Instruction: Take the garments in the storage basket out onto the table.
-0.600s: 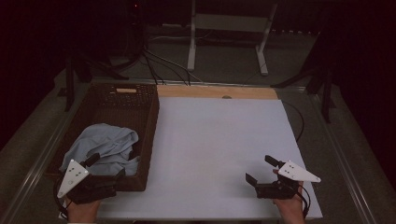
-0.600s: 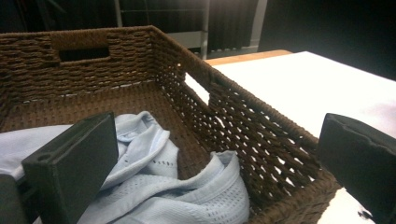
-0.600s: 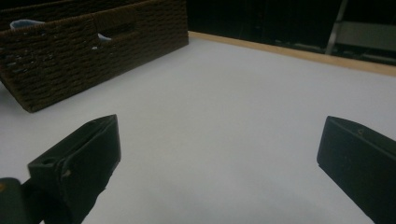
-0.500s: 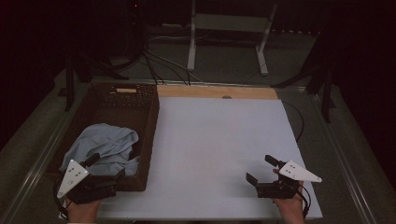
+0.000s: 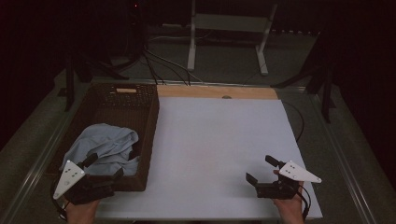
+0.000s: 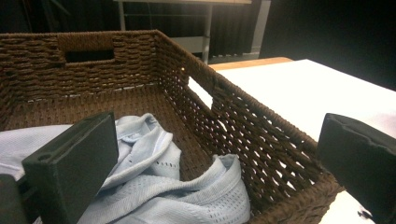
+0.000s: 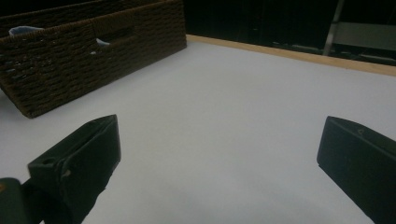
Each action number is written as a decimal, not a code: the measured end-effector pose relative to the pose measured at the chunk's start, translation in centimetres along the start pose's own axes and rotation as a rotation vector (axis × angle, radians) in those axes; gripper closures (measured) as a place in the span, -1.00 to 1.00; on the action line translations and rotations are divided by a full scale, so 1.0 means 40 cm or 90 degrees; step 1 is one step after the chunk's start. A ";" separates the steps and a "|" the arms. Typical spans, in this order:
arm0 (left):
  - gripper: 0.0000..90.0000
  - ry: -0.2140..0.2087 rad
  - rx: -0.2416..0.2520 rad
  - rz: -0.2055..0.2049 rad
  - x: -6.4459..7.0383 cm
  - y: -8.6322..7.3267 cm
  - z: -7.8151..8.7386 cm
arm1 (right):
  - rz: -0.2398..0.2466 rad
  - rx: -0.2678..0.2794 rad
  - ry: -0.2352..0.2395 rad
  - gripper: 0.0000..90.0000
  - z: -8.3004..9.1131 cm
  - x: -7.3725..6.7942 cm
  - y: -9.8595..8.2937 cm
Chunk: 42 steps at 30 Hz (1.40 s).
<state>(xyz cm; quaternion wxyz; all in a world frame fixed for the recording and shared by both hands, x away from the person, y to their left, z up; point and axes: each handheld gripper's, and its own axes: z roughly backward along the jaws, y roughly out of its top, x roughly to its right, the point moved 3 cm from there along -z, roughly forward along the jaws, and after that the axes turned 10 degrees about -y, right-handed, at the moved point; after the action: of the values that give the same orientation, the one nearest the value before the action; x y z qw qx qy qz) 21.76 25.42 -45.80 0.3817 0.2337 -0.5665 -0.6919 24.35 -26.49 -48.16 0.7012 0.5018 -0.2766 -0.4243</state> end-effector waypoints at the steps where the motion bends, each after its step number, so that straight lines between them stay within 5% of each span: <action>1: -0.99 0.000 0.000 -0.001 0.000 0.001 0.001 | -0.001 0.001 -0.002 -1.00 0.002 0.000 0.001; 15: -0.96 -0.003 -0.013 -0.006 0.008 0.017 0.014 | -0.005 -0.003 -0.015 -1.00 0.002 0.005 -0.001; 27: -0.99 -0.015 -0.017 -0.023 -0.013 0.048 0.027 | 0.002 -0.001 -0.011 -1.00 0.000 -0.005 -0.003; 34: -0.99 -0.021 -0.010 -0.011 -0.026 0.060 0.022 | 0.006 0.002 -0.007 -1.00 0.000 -0.008 -0.003; 42: -0.99 -0.021 -0.043 -0.019 -0.041 0.085 0.008 | 0.005 0.001 -0.009 -1.00 0.000 -0.009 -0.004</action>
<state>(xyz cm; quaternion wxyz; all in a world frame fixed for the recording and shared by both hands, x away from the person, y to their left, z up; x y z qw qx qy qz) 23.39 26.68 -42.63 0.3700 0.2176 -0.5453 -0.7200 24.13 -26.20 -48.29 0.7006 0.4981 -0.2835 -0.4251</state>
